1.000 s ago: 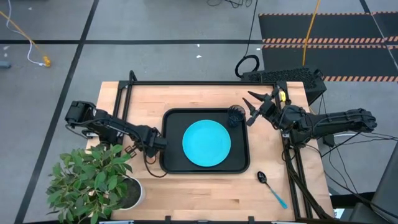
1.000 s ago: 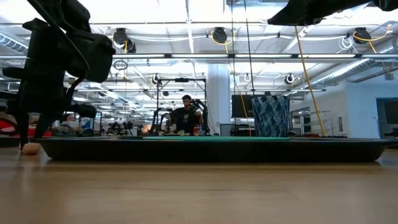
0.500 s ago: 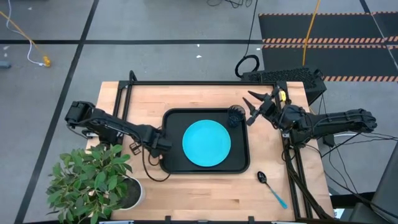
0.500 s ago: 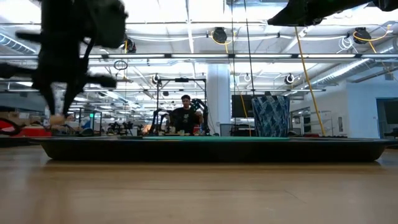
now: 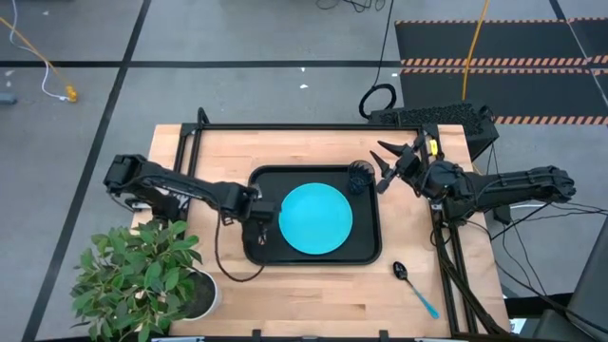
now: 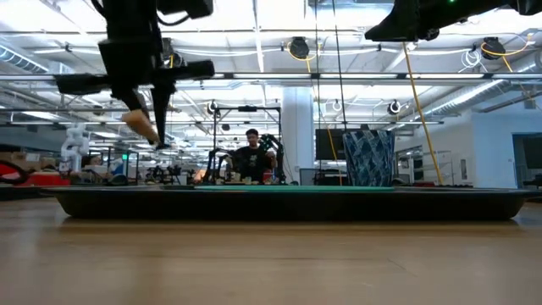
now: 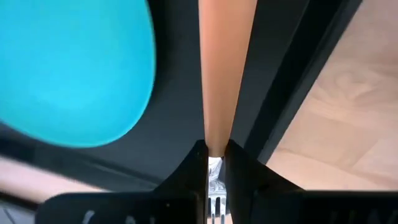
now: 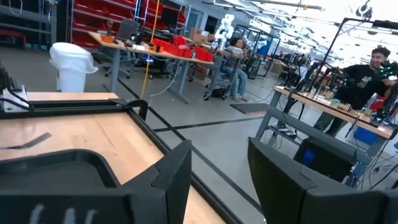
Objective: Pick and place plate/cup/fork/spoon on tray
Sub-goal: Put the orange fork on the black serving tray to the left of the light blue plate, then put the blue spoon on the black serving tray to the right of the orange fork
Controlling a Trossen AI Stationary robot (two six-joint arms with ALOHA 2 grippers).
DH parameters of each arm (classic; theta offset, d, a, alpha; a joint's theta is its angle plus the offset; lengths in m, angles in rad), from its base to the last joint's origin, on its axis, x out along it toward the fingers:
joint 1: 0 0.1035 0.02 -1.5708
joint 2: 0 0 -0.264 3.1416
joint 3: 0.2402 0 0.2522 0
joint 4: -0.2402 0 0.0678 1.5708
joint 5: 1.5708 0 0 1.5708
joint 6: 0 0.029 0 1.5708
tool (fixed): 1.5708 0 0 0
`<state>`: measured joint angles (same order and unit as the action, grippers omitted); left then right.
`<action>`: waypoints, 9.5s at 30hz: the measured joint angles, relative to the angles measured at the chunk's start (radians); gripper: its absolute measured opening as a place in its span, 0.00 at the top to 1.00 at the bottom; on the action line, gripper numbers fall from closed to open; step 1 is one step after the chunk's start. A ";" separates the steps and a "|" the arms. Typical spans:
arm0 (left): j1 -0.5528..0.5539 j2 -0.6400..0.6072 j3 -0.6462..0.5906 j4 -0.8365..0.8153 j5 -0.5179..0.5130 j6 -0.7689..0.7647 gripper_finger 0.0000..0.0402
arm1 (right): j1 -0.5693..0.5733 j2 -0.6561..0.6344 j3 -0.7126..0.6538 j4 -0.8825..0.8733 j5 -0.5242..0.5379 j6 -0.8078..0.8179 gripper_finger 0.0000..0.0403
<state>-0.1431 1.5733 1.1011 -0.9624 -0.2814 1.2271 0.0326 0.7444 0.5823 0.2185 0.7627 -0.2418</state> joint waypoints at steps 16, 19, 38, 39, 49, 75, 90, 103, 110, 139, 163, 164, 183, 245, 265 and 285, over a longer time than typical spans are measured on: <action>0.064 0.184 -0.001 0.065 0.037 0.187 0.94 | 0.002 0.000 0.000 -0.095 0.000 0.078 0.63; 0.071 0.204 -0.004 0.070 0.039 0.185 0.94 | 0.002 0.000 0.000 -0.096 -0.001 0.078 0.63; 0.070 0.263 -0.004 0.037 0.063 0.131 0.87 | 0.002 0.000 0.000 -0.057 -0.003 0.039 0.63; 0.070 0.263 -0.004 0.037 0.063 0.133 0.86 | 0.002 0.000 0.000 -0.057 -0.003 0.039 0.63; 0.070 0.263 -0.004 0.040 0.021 0.212 0.86 | 0.002 0.000 0.000 -0.043 -0.003 0.028 0.63; 0.066 0.230 -0.004 0.042 -0.095 0.126 0.63 | 0.002 0.000 0.000 -0.042 -0.003 0.020 0.63; -0.061 -0.041 -0.003 0.330 -0.286 -0.148 0.63 | 0.002 0.000 0.000 -0.024 -0.003 0.032 0.63; 0.042 -0.104 -0.003 0.997 -0.090 -0.985 0.63 | 0.002 0.004 0.000 -0.029 -0.319 -0.027 0.63; 0.155 -0.051 -0.079 1.444 0.135 -1.086 0.63 | 0.002 0.005 0.000 -0.033 -0.450 0.018 0.63; 0.359 -0.332 -0.575 2.126 0.363 -1.185 0.63 | -0.025 0.454 0.543 -1.110 -0.511 0.767 0.63; 0.367 -0.523 -0.605 1.923 0.429 -1.159 0.63 | 0.585 0.642 0.397 -1.234 -1.003 1.909 0.63; 0.367 -0.523 -0.605 1.918 0.441 -1.167 0.63 | 0.615 0.642 0.390 -1.222 -1.001 1.968 0.63; 0.366 -0.523 -0.605 1.824 0.467 -1.197 0.63 | 0.826 0.782 0.305 -1.030 -0.986 2.096 0.63; 0.374 -0.597 -0.604 1.741 0.655 -1.098 0.63 | 0.248 0.837 0.602 -0.284 -0.452 1.109 1.00; 0.471 -0.751 -0.604 1.550 0.655 -1.177 0.63 | 0.058 1.015 0.529 0.243 -0.590 1.067 1.00; 0.483 -0.751 -0.604 1.534 0.647 -1.177 0.63 | -0.015 1.239 0.799 0.002 -0.607 1.325 1.00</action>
<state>0.3396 0.8227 0.4973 0.5715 0.3653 0.0497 0.0181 1.9831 1.3811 0.2205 0.1553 1.0831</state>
